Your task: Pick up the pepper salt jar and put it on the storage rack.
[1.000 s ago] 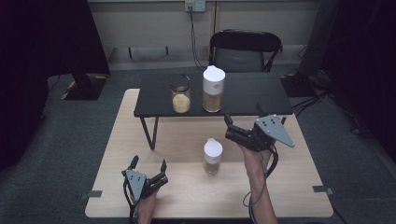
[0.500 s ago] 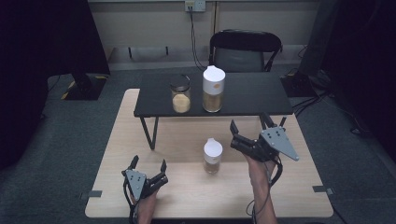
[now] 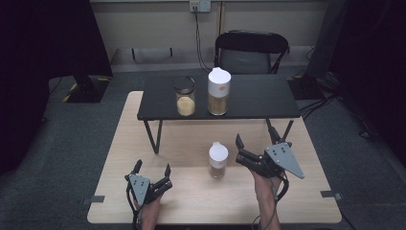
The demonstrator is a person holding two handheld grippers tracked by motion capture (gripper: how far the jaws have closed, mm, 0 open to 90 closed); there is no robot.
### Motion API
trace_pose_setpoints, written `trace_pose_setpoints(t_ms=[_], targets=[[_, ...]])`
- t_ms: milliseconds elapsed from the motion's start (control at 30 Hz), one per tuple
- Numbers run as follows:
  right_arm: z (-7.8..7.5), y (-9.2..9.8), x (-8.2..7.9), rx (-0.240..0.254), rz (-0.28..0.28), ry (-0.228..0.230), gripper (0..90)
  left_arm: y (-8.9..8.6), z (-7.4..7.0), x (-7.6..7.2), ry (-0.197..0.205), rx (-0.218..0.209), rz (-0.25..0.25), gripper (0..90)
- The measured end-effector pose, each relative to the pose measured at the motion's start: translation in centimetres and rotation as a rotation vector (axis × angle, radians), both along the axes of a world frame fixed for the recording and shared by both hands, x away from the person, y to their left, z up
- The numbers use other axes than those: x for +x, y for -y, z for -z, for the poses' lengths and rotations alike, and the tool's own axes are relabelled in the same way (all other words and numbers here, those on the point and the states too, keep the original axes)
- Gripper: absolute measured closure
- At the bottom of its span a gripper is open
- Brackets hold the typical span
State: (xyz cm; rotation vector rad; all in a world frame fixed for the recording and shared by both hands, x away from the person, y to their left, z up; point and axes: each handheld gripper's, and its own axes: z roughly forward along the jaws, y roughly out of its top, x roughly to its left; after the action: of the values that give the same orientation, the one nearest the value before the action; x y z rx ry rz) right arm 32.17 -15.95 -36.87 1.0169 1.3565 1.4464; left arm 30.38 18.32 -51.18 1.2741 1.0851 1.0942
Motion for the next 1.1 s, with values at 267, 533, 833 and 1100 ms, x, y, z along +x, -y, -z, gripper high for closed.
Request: trace_pose_setpoints(t_ms=[267, 533, 833, 1100], targets=[[1.6, 0.3, -0.6, 0.036, 0.005, -0.009, 0.0, 0.0, 0.0, 0.0, 0.000, 0.000, 0.000, 1.8], [2.6, 0.4, -1.0, 0.038, 0.014, -0.017, 0.0, 0.0, 0.0, 0.0, 0.000, 0.000, 0.000, 1.8], [4.0, 0.8, -1.5, 0.032, 0.014, -0.023, 0.0, 0.0, 0.0, 0.0, 0.000, 0.000, 0.000, 1.8], [5.3, 1.1, -1.8, 0.017, 0.025, -0.032, 0.0, 0.0, 0.0, 0.0, 0.000, 0.000, -0.001, 1.9]])
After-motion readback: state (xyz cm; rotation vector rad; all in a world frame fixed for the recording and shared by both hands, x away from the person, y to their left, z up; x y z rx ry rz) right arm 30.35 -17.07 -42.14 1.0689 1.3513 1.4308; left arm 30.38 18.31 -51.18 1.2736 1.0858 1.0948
